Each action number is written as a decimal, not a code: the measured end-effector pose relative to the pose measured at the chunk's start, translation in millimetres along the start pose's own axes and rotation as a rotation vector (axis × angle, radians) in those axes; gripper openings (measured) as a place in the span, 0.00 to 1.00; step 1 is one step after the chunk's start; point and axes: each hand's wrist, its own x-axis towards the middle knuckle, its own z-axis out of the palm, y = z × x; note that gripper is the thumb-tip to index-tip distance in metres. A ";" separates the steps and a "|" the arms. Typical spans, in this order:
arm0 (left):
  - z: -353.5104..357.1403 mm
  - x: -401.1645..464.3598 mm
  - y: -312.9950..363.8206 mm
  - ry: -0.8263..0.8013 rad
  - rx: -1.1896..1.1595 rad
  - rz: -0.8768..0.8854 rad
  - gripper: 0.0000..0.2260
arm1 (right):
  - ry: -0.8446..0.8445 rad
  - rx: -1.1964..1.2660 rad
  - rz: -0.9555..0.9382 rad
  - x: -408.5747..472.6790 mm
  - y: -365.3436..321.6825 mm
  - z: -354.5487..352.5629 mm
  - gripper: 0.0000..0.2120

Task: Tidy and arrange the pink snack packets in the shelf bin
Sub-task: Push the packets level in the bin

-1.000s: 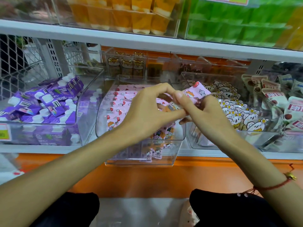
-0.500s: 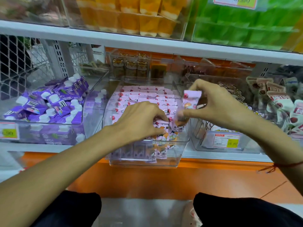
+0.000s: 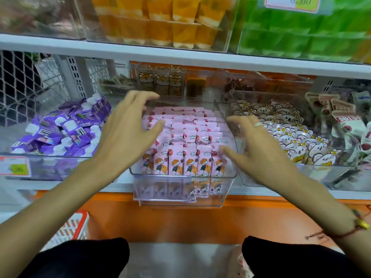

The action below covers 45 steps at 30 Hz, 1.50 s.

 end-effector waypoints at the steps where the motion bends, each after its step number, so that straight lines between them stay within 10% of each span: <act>1: -2.3 -2.4 -8.2 -0.056 0.030 -0.081 0.23 | 0.015 0.033 0.056 3.3 2.0 -0.8 0.26; 6: 11.8 -8.8 -26.1 -0.386 -0.030 -0.421 0.11 | -0.179 0.060 0.266 31.0 1.2 8.2 0.18; 18: 18.0 3.6 -18.8 -0.057 -0.324 -0.525 0.09 | -0.075 0.538 0.445 44.8 5.5 6.4 0.13; 35: 50.2 30.4 -28.2 -0.110 -0.414 -0.465 0.09 | -0.177 0.111 0.403 78.5 17.7 21.7 0.11; 41: 42.5 28.0 -29.7 -0.269 -0.442 -0.441 0.16 | -0.105 -0.013 -0.140 23.3 -13.9 8.7 0.26; 45: 33.8 18.5 -31.4 -0.383 -0.402 -0.410 0.20 | -0.253 -0.190 -0.211 1.3 -2.7 20.2 0.13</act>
